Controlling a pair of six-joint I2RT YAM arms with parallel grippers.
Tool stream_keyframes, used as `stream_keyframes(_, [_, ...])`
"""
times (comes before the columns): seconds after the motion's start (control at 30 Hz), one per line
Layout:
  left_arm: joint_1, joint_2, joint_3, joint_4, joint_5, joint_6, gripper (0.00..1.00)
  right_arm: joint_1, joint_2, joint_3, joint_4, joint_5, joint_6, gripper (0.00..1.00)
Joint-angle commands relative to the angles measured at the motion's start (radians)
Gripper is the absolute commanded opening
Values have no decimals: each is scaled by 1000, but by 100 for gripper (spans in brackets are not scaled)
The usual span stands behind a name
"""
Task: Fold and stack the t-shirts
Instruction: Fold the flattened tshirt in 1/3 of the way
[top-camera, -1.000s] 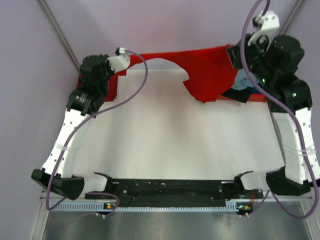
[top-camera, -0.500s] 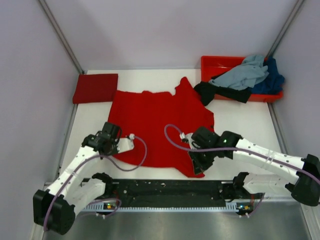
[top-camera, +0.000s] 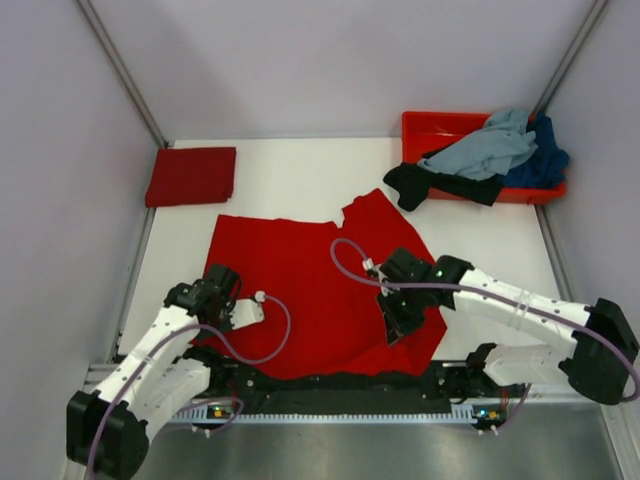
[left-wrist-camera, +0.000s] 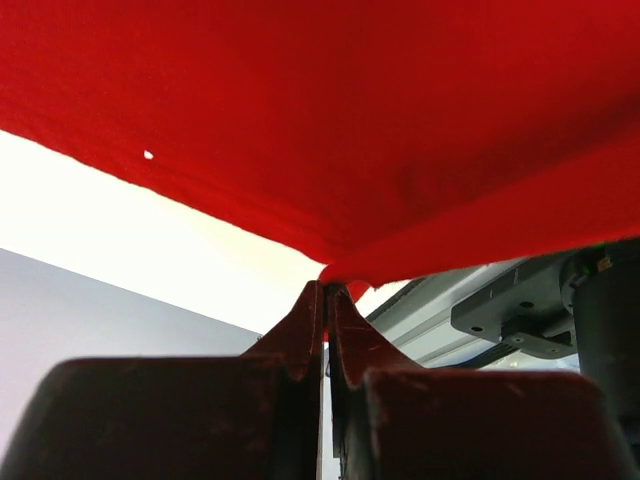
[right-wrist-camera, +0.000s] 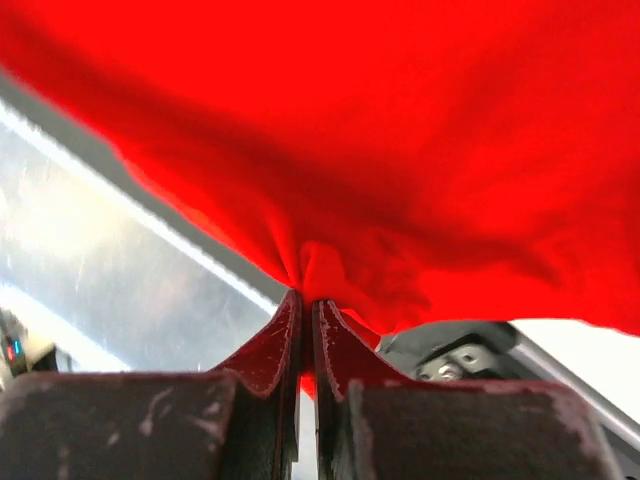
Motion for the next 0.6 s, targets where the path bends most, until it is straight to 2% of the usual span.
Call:
stream_keyframes(0.0, [8, 50, 35, 117, -4, -79, 0, -170, 66, 98, 53, 166, -83, 0])
stream_keyframes(0.07, [14, 76, 55, 163, -17, -101, 0, -222, 99, 137, 85, 204, -123, 0])
stream_keyframes(0.27, [71, 185, 111, 282, -62, -159, 0, -275, 227, 206, 135, 221, -218, 0])
stream_keyframes(0.57, [123, 345, 181, 375, -86, -244, 0, -347, 251, 206, 135, 220, -247, 0])
